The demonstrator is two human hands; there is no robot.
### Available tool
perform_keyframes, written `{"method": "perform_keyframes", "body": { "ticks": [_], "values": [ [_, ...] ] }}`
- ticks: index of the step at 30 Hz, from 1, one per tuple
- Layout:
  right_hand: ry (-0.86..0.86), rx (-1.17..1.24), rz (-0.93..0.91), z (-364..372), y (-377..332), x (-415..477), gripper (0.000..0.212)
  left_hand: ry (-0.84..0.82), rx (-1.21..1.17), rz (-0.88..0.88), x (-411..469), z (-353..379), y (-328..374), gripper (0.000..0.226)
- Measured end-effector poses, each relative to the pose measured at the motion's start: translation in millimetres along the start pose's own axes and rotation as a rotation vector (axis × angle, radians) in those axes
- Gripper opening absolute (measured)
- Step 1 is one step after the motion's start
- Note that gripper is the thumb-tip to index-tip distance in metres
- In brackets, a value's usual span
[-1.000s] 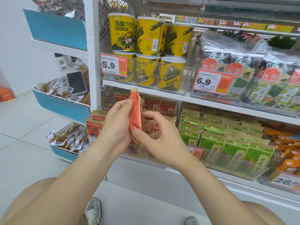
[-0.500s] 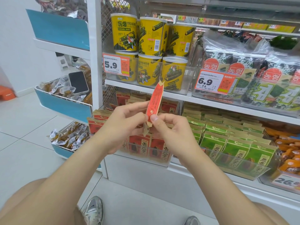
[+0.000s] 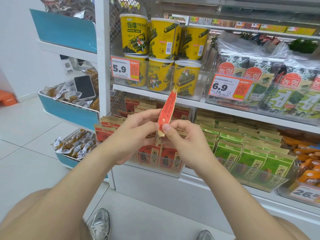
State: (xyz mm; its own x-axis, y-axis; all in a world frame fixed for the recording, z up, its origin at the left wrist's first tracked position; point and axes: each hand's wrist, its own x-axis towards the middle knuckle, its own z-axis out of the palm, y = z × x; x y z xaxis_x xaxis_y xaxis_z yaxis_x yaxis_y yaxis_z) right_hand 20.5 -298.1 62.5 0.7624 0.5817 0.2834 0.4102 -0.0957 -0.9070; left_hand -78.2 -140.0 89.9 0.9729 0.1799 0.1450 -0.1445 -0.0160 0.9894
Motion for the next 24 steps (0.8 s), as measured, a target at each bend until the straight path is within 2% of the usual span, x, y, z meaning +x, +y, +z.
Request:
{"method": "perform_keyframes", "body": {
  "ticks": [3, 6, 8, 11, 14, 16, 19, 21, 24],
  "values": [
    [0.15, -0.223, -0.052, 0, -4, -3, 0.044, -0.025, -0.107, -0.056, -2, 3, -1, 0.018],
    [0.266, -0.475, -0.173, 3, -12, -12, 0.059, -0.028, -0.052, -0.094, -3, 8, -8, 0.03],
    [0.208, -0.609, -0.24, 3, -13, -14, 0.067, 0.009, -0.019, -0.092, -2, 11, -8, 0.03],
    [0.118, -0.567, -0.25, -7, -12, -8, 0.086, 0.078, 0.085, -0.077, -3, 9, -4, 0.027],
    [0.181, -0.375, -0.193, -20, -13, -3, 0.101, 0.13, 0.344, 0.06, -2, -2, -5, 0.02],
    [0.185, -0.278, -0.126, -26, -16, 0, 0.094, 0.123, 0.516, 0.147, 0, -8, -7, 0.022],
    [0.165, -0.188, -0.043, -32, -19, 5, 0.046, 0.1, 0.615, 0.21, 1, -8, -7, 0.026],
    [0.169, -0.059, -0.003, -35, -20, 8, 0.031, 0.178, 0.564, 0.275, 1, -4, -6, 0.025],
    [0.194, 0.117, 0.011, -36, -22, 10, 0.026, 0.318, 0.408, 0.324, 0, 0, -3, 0.022]
  ]
}}
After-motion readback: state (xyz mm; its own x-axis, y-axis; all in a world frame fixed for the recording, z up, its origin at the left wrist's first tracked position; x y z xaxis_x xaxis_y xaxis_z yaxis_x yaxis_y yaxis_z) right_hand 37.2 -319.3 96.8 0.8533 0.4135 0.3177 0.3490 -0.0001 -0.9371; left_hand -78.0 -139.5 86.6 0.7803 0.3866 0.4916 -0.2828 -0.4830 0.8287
